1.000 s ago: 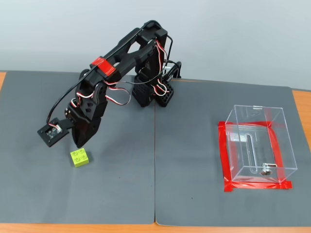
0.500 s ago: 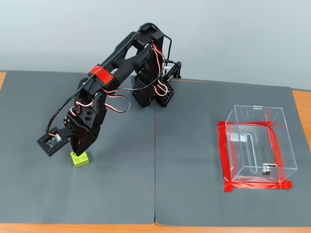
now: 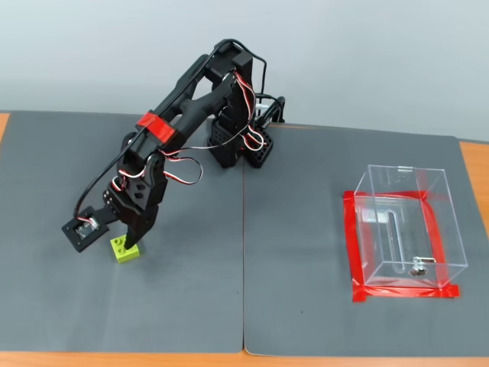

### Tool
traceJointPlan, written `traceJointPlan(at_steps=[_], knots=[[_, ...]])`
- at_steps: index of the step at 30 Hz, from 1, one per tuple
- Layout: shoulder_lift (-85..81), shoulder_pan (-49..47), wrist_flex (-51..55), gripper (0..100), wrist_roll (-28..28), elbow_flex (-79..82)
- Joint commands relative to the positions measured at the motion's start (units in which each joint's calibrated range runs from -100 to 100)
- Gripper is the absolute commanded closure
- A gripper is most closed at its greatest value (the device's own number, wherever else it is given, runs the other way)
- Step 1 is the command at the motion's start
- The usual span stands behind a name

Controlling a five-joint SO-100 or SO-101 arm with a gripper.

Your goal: Pick the green lego block and place it into the transparent box

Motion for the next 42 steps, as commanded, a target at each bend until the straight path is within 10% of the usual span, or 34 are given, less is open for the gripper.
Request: traceJointPlan(at_steps=[1,42], knots=[[0.21,-0.60,-1.52,70,-0.21,-2.90],[8.01,-2.61,-5.60,74,-2.34,-2.90]])
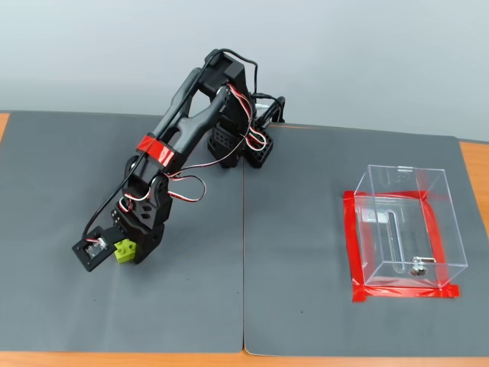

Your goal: Pick the green lego block and place it into the transparent box

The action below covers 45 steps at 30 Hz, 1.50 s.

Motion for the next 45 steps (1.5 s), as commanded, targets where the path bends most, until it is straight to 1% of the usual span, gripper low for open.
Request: traceJointPlan(at_steps=[1,4,6,15,22,29,34,40,42,45], knots=[[-0.58,-0.25,-0.83,77,-0.19,-2.55],[-0.58,-0.25,-0.83,86,-0.19,-2.45],[-0.75,-0.10,-0.83,88,-0.19,-2.45],[-2.36,0.27,-0.22,88,-0.09,-2.55],[-11.51,-0.25,0.12,88,0.28,-1.46],[-21.86,-1.15,4.55,88,0.38,0.44],[-30.00,-1.97,10.37,88,0.43,0.17],[-37.96,-6.52,16.53,88,0.54,-0.46],[-40.25,-8.39,17.05,88,0.69,-0.56],[-43.73,-13.16,17.05,88,2.41,-0.56]])
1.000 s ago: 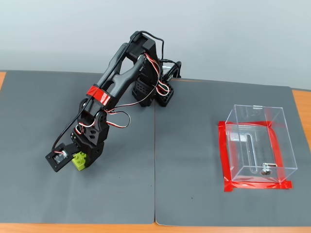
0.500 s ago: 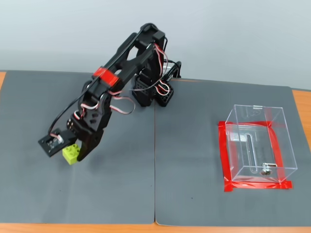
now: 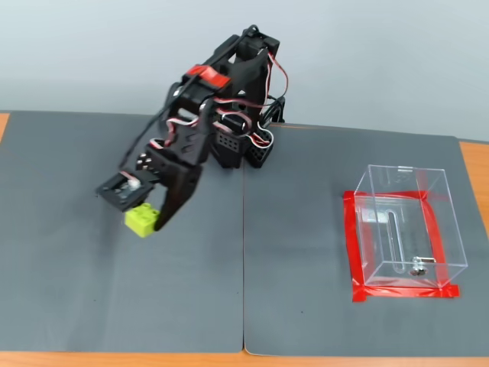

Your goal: Pick the green lego block and place it into the transparent box

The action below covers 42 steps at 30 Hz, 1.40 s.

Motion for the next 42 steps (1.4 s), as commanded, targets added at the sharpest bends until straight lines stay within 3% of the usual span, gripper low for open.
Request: traceJointPlan(at_steps=[1,19,25,42], knots=[[-5.50,-5.44,0.31,88,1.85,-1.36],[-5.75,-40.80,0.31,88,4.09,-6.61],[-4.05,-60.57,0.31,88,3.72,-7.06],[12.22,-70.56,0.31,88,3.62,-20.45]])
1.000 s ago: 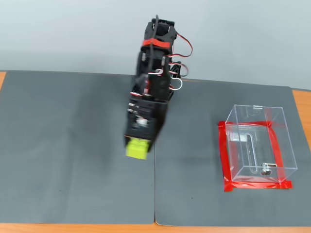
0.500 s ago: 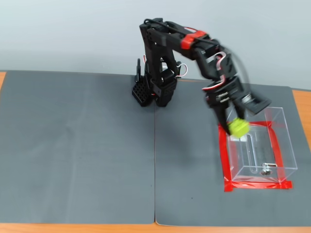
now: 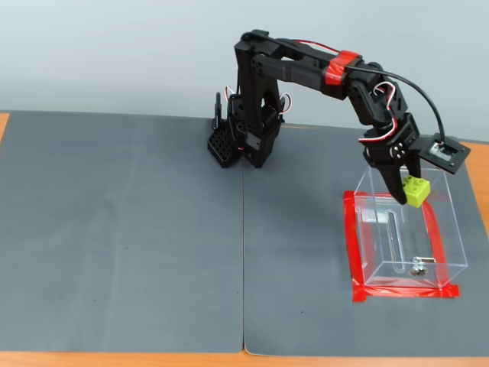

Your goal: Pick the green lego block and place it into the transparent box

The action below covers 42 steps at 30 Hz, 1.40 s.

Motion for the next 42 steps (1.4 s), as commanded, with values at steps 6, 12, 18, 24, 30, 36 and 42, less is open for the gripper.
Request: traceJointPlan(at_steps=[6,12,18,24,30,36,42], knots=[[4.32,-2.27,-0.47,87,0.20,-5.01],[7.45,-2.27,-0.73,87,0.15,-5.01],[7.71,-2.34,-0.73,82,0.15,-5.01],[7.71,-2.19,-2.81,69,0.15,-4.92],[7.03,-1.89,-2.64,84,0.41,-4.92],[6.44,-0.18,-1.77,98,0.62,-4.92],[0.75,3.18,-1.68,98,0.67,-3.83]])
